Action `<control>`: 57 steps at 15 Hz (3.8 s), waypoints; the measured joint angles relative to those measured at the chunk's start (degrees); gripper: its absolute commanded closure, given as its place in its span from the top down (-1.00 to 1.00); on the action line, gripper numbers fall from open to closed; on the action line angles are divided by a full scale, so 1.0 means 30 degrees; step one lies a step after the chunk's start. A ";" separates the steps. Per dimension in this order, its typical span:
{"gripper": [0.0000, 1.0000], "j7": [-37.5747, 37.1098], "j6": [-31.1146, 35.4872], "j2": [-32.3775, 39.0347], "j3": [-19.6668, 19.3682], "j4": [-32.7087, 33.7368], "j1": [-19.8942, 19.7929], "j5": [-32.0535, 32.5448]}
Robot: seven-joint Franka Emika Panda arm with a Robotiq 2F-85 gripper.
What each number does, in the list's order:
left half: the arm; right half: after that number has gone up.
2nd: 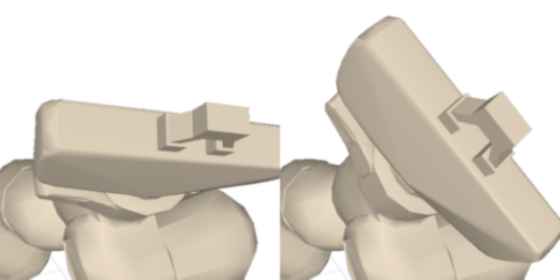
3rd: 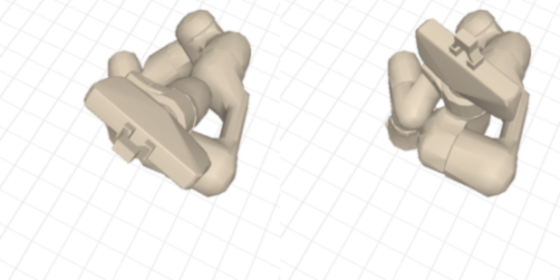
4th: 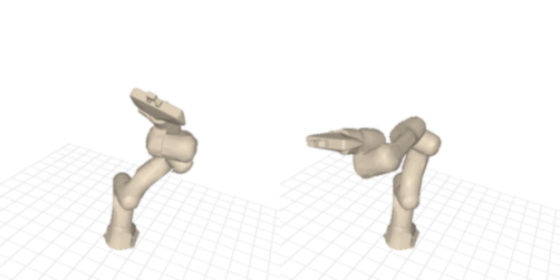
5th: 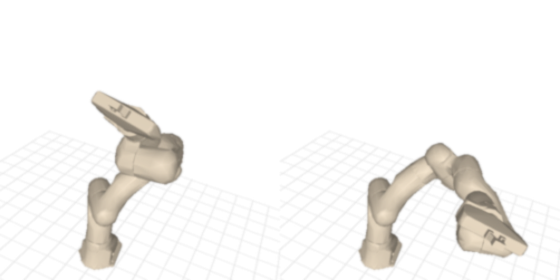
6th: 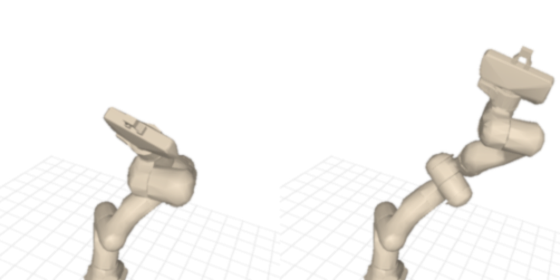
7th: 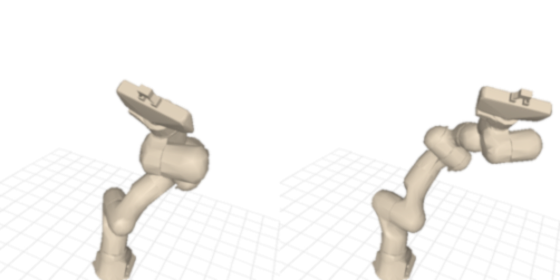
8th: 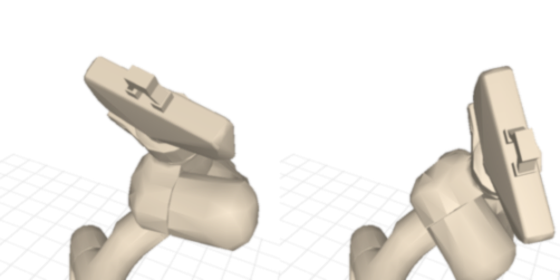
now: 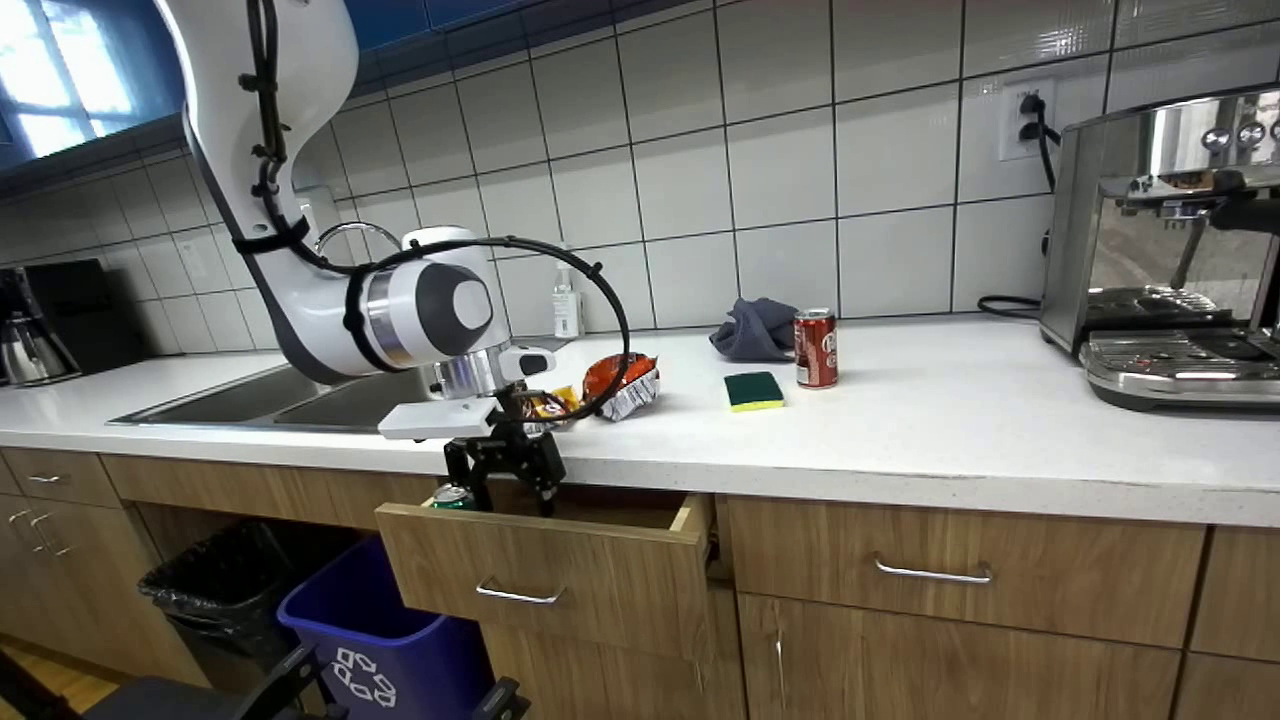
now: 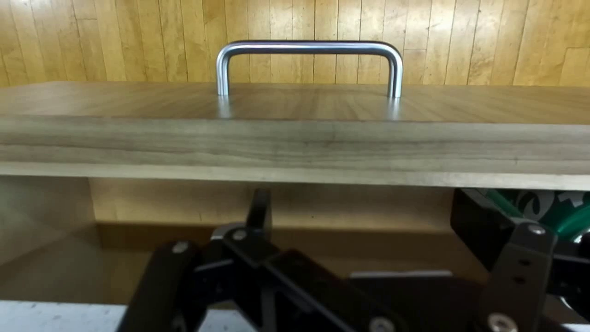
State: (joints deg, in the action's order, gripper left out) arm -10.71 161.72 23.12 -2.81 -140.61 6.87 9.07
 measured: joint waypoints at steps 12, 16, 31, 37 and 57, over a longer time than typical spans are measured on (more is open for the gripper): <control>1.00 -0.0044 -0.0091 -0.1178 -0.0047 -0.2246 0.0224 0.0000; 1.00 -0.0043 -0.0287 -0.1294 -0.0048 -0.2897 0.0222 -0.0003; 1.00 -0.0013 -0.1664 -0.1792 -0.0079 -0.4015 0.0050 -0.0366; 1.00 -0.0013 -0.1991 -0.2183 -0.0124 -0.4178 -0.0180 -0.0429; 1.00 0.2010 -0.6462 -0.4348 -0.1039 -0.0091 -0.2133 0.0121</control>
State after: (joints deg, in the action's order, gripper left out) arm -4.68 142.33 10.08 -5.93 -140.88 0.47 9.43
